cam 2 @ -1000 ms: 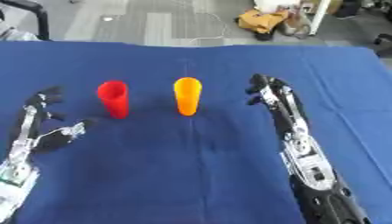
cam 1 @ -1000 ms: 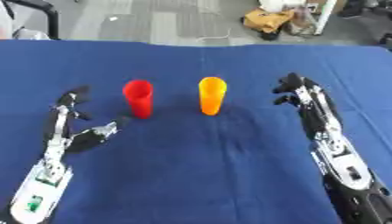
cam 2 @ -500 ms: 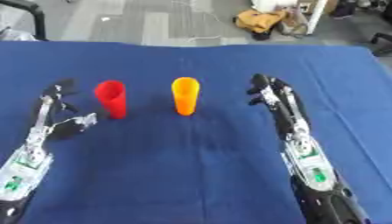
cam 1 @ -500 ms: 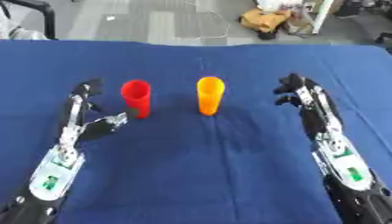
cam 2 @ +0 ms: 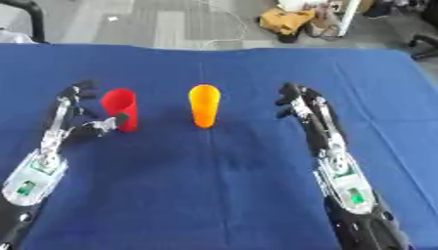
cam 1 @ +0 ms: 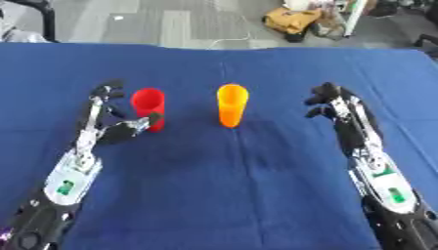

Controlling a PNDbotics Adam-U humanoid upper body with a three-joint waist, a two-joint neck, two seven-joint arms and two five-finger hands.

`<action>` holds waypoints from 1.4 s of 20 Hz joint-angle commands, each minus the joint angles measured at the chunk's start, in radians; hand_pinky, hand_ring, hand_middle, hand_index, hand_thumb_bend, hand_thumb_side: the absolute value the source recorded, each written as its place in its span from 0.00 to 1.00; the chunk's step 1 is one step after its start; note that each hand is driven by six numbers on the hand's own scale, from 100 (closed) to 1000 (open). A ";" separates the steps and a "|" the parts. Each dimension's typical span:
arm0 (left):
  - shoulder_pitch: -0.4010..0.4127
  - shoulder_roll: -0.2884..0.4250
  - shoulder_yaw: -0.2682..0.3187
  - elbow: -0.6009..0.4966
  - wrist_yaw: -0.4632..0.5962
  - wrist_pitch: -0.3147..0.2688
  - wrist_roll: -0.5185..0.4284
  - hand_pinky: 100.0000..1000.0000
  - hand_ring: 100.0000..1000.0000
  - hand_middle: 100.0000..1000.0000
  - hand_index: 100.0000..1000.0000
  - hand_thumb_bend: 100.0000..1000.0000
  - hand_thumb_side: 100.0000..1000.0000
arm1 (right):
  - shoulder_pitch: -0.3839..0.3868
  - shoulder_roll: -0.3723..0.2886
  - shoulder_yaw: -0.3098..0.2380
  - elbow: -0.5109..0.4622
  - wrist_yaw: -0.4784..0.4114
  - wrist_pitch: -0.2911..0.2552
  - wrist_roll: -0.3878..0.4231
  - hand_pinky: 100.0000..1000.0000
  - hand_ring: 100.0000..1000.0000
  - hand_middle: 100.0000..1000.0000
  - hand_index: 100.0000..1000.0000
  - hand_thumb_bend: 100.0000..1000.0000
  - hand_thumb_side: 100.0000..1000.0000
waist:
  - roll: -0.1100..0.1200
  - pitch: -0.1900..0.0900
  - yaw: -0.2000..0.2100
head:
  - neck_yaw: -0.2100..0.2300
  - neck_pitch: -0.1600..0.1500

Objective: Pour the contents of one cup into another cup.

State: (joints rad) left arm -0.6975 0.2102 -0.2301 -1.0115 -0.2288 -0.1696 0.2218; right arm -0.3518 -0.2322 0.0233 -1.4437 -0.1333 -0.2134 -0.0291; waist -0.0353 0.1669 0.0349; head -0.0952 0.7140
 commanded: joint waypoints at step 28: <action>-0.091 -0.011 -0.006 0.104 -0.023 -0.037 -0.047 0.36 0.68 0.65 0.82 0.81 0.35 | -0.023 0.000 0.001 -0.017 -0.007 -0.004 0.014 0.43 0.57 0.40 0.60 0.55 0.69 | -0.004 0.006 -0.052 | 0.006 -0.021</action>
State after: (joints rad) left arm -0.7661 0.1929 -0.2355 -0.8965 -0.2443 -0.2052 0.1791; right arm -0.3609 -0.2236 0.0263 -1.4437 -0.1339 -0.2165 -0.0192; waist -0.0413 0.1864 -0.0139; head -0.0896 0.7011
